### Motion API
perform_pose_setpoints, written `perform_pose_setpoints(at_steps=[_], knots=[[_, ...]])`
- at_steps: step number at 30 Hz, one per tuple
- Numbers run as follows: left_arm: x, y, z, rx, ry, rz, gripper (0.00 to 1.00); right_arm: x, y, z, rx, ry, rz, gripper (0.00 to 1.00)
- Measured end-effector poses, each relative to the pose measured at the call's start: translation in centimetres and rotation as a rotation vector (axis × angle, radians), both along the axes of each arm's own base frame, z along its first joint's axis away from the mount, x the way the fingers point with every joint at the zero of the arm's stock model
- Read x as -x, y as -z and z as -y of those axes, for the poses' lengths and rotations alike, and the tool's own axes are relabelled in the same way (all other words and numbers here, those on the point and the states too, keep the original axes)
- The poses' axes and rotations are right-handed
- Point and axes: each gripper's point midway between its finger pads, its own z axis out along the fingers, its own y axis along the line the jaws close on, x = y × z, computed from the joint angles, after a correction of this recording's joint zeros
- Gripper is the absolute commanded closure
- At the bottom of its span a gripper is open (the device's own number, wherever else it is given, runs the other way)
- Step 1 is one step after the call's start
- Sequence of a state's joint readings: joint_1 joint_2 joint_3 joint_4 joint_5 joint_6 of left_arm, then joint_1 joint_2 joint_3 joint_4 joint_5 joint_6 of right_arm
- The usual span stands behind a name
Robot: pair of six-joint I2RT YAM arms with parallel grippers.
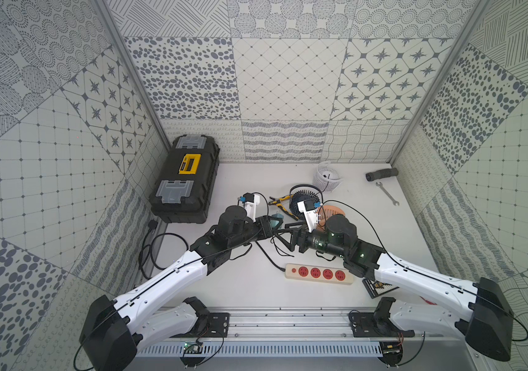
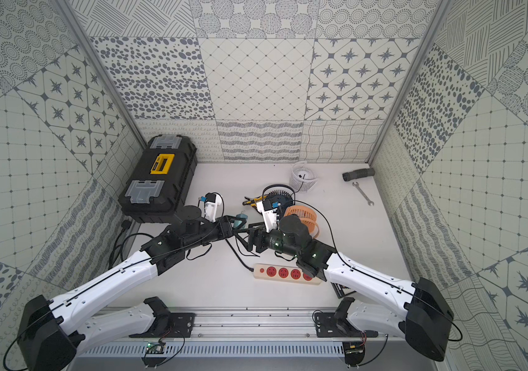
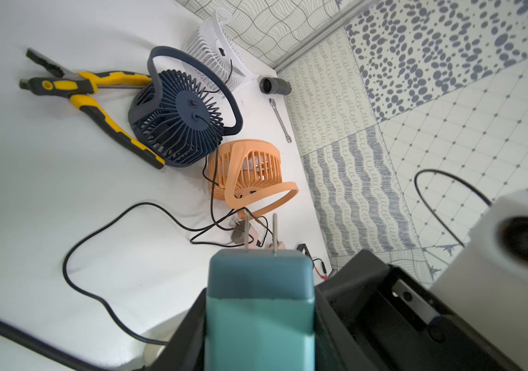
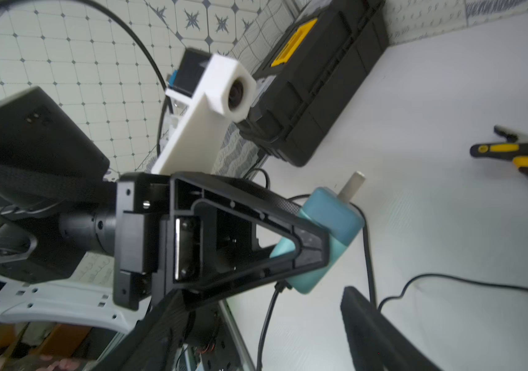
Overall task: Plug the desk fan into the power strip
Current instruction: Pick up the plug from the center of the board.
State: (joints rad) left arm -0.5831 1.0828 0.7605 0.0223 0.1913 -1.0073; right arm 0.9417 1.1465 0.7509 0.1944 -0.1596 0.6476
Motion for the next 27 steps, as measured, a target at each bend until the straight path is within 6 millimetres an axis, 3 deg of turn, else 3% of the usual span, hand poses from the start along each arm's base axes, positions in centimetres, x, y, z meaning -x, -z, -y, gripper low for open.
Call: perform_pose_setpoints(at_steps=[7, 15, 21, 27], knots=[[-0.3, -1.0, -0.6, 0.096, -0.077, -0.018, 0.77, -0.2, -0.9, 0.1, -0.051, 0.089, 0.059, 0.24], [-0.8, -2.6, -1.4, 0.186, -0.150, 0.008, 0.77, 0.2, 1.2, 1.8, -0.011, 0.130, 0.048, 0.27], [-1.1, -3.2, -1.6, 0.213, -0.178, 0.013, 0.76, 1.0, 1.3, 0.9, 0.005, 0.099, 0.055, 0.31], [-1.3, -3.3, -1.5, 0.228, -0.181, 0.011, 0.76, 0.5, 0.6, -0.7, 0.029, 0.081, 0.089, 0.39]])
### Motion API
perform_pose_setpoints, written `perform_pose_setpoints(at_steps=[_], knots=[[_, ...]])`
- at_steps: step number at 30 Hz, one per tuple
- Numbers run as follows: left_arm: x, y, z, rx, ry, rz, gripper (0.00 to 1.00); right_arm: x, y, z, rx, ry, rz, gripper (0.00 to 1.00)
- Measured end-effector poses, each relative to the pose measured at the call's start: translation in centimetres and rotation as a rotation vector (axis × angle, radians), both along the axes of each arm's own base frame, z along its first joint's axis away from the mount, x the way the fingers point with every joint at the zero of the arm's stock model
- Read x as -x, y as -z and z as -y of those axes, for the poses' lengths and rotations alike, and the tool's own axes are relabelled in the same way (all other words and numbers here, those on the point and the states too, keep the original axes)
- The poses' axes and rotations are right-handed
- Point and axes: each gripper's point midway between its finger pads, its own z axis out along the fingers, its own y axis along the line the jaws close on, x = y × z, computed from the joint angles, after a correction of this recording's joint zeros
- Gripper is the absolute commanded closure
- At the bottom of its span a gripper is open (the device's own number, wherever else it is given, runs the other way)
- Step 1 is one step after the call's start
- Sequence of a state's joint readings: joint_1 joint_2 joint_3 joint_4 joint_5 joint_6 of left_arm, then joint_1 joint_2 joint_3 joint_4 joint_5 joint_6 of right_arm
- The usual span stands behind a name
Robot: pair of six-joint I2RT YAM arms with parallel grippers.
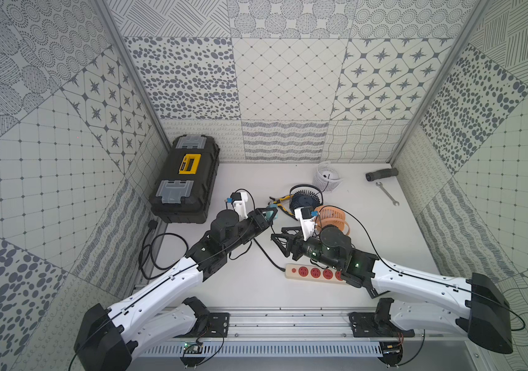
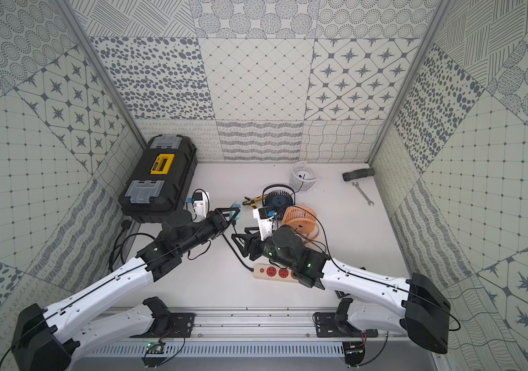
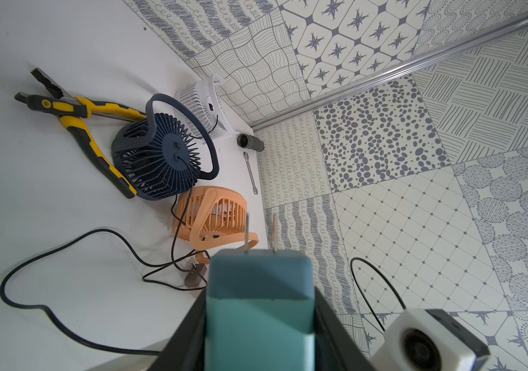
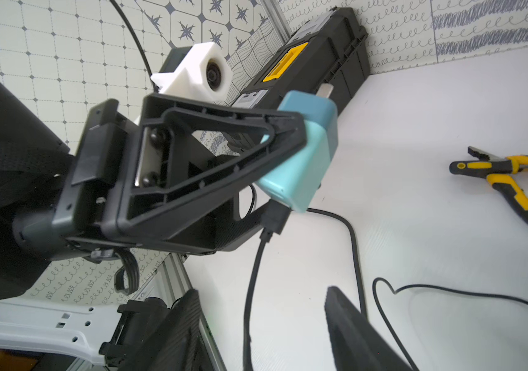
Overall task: Plug the desk fan into the power strip
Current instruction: Pick up the plug from the center of the board.
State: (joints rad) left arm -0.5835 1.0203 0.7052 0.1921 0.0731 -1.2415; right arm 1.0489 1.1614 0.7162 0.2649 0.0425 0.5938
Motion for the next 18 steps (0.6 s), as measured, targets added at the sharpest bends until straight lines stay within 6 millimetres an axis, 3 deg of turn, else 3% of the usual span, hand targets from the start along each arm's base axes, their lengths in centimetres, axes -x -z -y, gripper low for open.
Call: perform_pose_setpoints(at_steps=[5, 12, 18], knots=[[-0.1, -0.4, 0.1, 0.017, -0.002, 0.007, 0.76, -0.7, -0.7, -1.1, 0.010, 0.002, 0.019, 0.47], [-0.2, -0.5, 0.1, 0.030, -0.004, 0.002, 0.76, -2.2, 0.8, -1.3, 0.064, 0.068, 0.010, 0.48], [-0.2, -0.5, 0.1, 0.052, -0.009, -0.007, 0.75, -3.4, -0.7, -1.3, 0.008, 0.128, 0.063, 0.49]])
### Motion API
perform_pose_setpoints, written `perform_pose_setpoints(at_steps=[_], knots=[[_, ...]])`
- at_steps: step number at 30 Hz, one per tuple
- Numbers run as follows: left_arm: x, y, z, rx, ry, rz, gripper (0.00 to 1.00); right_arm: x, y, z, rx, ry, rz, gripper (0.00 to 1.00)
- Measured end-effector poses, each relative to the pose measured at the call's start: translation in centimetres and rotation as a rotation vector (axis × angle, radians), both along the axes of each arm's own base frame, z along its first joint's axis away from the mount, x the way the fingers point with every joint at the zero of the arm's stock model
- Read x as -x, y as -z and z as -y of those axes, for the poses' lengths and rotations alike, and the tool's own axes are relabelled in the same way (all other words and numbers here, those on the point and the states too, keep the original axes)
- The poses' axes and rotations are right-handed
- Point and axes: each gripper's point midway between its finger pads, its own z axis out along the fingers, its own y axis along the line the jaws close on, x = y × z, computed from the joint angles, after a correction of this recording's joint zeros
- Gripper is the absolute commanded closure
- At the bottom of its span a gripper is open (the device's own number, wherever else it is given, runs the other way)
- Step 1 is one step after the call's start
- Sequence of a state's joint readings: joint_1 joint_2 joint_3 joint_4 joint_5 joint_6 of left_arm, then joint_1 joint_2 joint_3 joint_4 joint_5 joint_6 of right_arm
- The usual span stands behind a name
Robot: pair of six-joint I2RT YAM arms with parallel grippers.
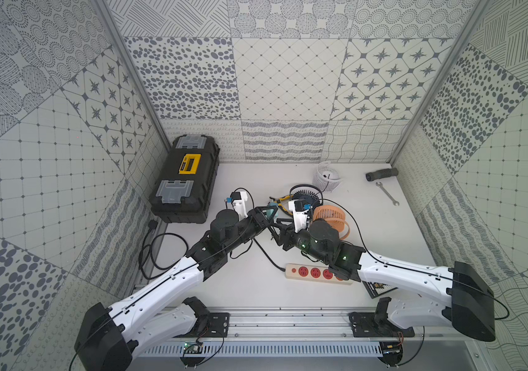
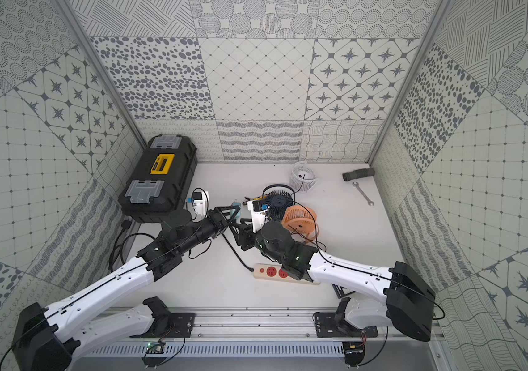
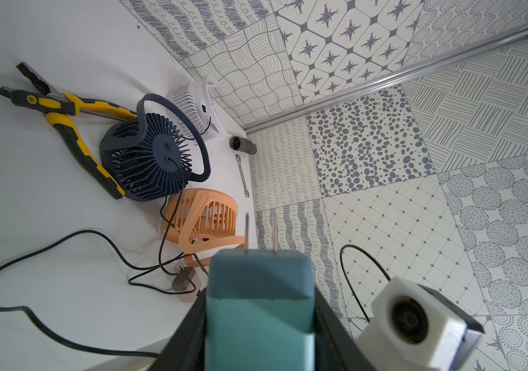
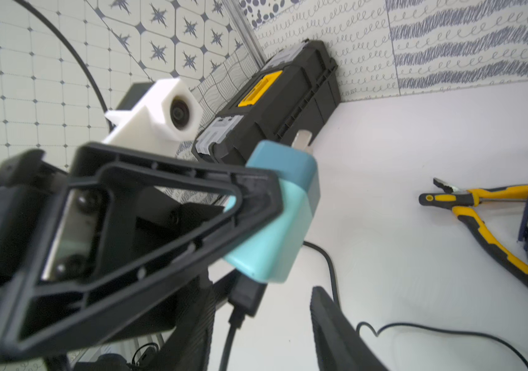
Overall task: Plug the desk fan into the power strip
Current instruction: Pick up the plug from the center of the board.
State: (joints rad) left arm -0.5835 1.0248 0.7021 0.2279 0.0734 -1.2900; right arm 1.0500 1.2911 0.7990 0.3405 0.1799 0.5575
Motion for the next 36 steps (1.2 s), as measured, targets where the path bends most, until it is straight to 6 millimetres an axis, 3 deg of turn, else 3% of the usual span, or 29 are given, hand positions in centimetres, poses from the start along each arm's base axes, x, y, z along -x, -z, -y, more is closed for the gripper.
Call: perform_pose_setpoints(at_steps=[5, 23, 27, 32, 36], knots=[[-0.2, -0.3, -0.1, 0.052, -0.019, -0.002, 0.75, -0.4, -1.1, 0.0, -0.043, 0.033, 0.083, 0.51], [-1.7, -0.3, -0.8, 0.194, -0.116, -0.028, 0.75, -3.5, -1.1, -1.3, 0.020, 0.190, 0.258, 0.62], [-1.9, -0.5, -1.1, 0.207, -0.141, -0.023, 0.74, -3.9, -1.3, -1.4, 0.041, 0.208, 0.277, 0.71], [-2.1, -0.5, -1.4, 0.211, -0.165, -0.023, 0.71, -4.1, -1.3, -1.5, 0.059, 0.227, 0.283, 0.94], [-2.1, 0.0, -1.5, 0.206, -0.168, -0.029, 0.69, -4.2, -0.8, -1.4, 0.082, 0.236, 0.275, 1.00]])
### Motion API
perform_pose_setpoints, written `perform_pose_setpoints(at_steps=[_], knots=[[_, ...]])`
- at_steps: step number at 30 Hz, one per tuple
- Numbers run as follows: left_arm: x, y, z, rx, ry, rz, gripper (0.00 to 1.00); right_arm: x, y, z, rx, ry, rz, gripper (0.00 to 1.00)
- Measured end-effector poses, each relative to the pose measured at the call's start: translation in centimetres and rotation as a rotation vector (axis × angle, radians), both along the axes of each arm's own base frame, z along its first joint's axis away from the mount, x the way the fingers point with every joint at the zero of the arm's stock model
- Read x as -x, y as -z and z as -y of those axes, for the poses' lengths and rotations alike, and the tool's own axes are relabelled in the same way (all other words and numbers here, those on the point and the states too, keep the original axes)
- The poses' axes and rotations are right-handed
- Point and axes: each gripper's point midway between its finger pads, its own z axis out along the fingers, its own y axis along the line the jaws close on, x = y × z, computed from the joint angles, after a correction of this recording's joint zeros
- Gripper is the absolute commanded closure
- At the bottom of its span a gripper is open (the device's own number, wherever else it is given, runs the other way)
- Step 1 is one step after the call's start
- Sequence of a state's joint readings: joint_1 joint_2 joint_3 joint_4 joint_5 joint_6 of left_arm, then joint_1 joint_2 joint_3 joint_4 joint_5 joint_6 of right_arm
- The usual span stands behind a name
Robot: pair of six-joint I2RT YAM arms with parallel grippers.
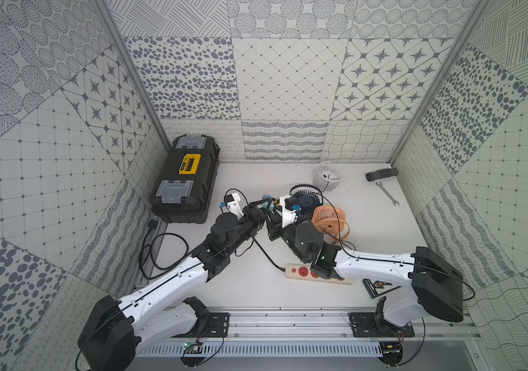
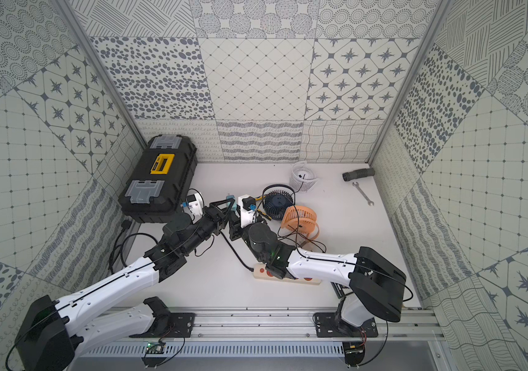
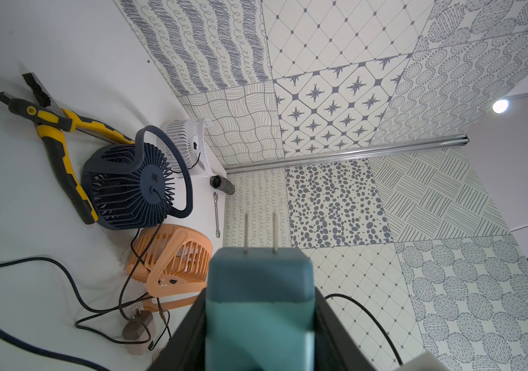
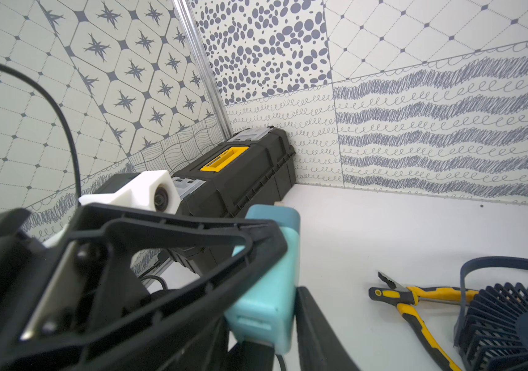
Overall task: Plug the desk fan into the power strip
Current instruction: Pick up the plug from the center of the board.
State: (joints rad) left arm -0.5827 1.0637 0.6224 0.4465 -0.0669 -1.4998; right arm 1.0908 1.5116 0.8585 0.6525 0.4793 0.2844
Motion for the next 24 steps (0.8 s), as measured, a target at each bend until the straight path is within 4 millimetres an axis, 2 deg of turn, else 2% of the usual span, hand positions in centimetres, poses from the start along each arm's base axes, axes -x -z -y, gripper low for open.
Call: perform_pose_setpoints(at_steps=[6, 12, 20, 24], knots=[[0.2, 0.5, 0.1, -0.013, 0.009, -0.009, 0.50, 0.3, 0.5, 0.3, 0.019, -0.004, -0.023, 1.00], [0.9, 0.3, 0.6, -0.026, 0.056, -0.003, 0.29, 0.8, 0.2, 1.9, -0.020, -0.026, -0.074, 1.00], [1.7, 0.6, 0.7, -0.088, 0.092, 0.010, 0.21, 2.3, 1.3, 2.8, -0.029, -0.134, -0.193, 1.00], [2.4, -0.1, 0.2, -0.145, 0.099, 0.060, 0.18, 1.9, 2.4, 4.4, -0.001, -0.180, -0.280, 1.00]])
